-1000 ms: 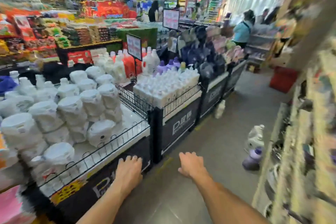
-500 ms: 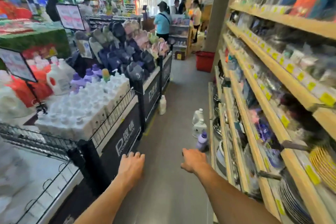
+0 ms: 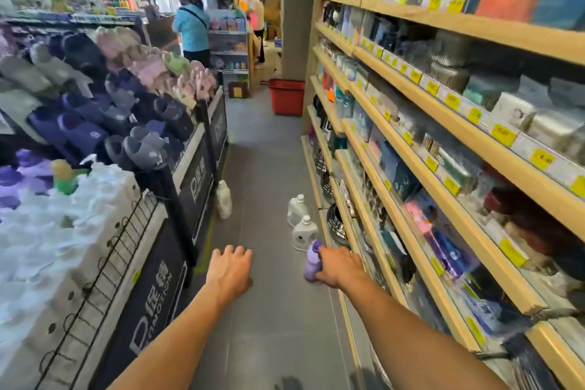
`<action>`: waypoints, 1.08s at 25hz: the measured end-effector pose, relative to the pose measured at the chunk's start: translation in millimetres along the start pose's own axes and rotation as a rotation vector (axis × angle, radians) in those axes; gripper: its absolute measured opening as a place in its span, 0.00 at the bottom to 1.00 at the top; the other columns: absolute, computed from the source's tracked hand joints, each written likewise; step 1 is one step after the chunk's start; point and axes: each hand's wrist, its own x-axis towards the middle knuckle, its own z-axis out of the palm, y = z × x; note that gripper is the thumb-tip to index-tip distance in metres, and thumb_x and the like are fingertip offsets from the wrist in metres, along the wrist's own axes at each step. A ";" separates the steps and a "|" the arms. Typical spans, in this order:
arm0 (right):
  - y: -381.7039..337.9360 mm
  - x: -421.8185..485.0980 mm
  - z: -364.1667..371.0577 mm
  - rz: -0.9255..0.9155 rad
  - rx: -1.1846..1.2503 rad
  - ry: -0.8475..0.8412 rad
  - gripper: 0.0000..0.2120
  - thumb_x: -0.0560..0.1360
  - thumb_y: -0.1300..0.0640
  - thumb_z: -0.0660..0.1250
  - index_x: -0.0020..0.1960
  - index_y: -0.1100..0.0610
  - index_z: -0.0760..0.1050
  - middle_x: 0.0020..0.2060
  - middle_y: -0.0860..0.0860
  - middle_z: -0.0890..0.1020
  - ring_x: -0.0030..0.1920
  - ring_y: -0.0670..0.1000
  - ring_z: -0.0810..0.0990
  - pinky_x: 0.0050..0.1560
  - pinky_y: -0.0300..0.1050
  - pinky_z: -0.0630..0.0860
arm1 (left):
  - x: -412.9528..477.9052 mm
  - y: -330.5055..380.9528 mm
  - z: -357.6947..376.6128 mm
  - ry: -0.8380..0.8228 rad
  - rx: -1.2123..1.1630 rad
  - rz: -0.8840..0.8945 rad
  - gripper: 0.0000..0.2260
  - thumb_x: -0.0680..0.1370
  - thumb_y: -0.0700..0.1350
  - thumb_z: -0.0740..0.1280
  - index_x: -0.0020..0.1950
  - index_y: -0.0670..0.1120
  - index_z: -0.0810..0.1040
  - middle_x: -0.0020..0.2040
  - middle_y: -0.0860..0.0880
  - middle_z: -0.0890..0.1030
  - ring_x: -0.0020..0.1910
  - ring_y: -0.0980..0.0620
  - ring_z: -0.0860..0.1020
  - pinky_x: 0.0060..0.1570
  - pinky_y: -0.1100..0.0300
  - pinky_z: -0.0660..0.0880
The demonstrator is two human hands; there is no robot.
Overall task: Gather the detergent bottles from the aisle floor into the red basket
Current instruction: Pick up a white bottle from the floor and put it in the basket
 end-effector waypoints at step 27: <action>-142.0 558.3 -153.2 -0.145 -0.086 -0.128 0.23 0.75 0.45 0.69 0.67 0.50 0.71 0.64 0.53 0.80 0.65 0.58 0.76 0.62 0.53 0.75 | 502.7 -288.9 14.5 -0.144 -0.122 -0.244 0.20 0.78 0.53 0.67 0.68 0.50 0.69 0.66 0.48 0.74 0.67 0.43 0.72 0.62 0.45 0.71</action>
